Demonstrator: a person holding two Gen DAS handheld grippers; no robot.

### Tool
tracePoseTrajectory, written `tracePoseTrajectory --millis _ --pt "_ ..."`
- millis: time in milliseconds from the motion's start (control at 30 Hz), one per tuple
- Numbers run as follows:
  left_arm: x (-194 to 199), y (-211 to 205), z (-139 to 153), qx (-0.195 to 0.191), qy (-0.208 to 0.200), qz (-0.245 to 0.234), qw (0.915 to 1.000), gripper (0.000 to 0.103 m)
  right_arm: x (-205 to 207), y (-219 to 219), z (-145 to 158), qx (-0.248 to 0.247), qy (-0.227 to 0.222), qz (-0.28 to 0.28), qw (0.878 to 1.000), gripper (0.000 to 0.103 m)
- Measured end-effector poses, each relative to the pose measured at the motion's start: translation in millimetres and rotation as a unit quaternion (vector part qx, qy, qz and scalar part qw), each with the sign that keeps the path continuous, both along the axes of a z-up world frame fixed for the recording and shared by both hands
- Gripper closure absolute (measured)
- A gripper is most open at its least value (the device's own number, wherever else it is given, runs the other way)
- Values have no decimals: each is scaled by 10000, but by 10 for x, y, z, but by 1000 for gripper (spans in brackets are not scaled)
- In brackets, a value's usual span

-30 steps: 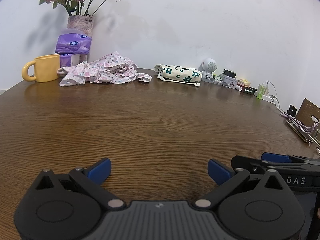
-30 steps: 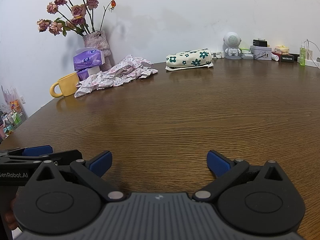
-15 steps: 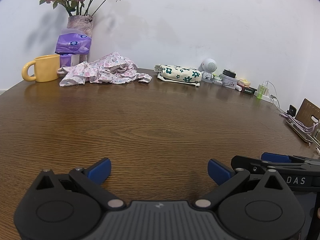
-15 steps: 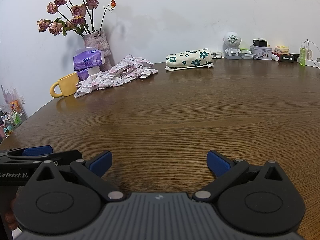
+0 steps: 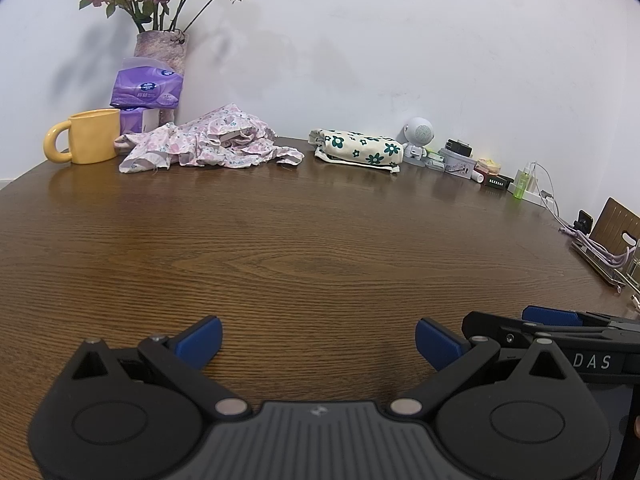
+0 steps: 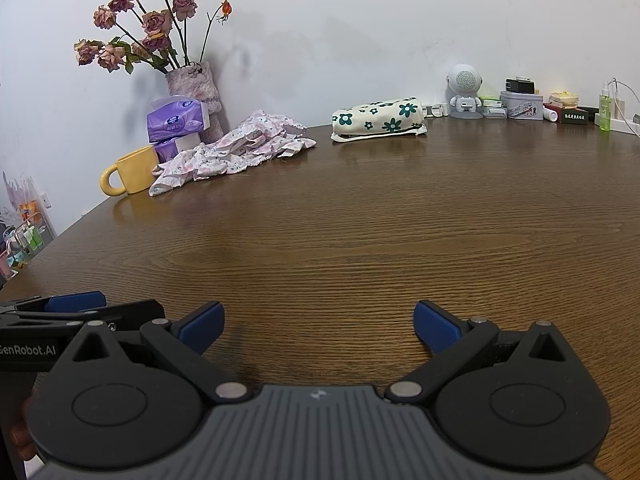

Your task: Fold clothes

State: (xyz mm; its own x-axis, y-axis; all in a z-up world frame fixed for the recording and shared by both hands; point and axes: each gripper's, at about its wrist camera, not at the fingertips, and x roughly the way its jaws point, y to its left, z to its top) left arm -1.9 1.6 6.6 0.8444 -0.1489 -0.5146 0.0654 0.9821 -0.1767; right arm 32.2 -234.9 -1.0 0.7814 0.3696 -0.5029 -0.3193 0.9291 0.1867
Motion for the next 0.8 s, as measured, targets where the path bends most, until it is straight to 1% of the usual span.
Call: tracePoseTrajectory --millis 800 --pt "-7 2 4 -29 -16 -11 10000 0 0 -6 -4 6 -3 -5 10000 0"
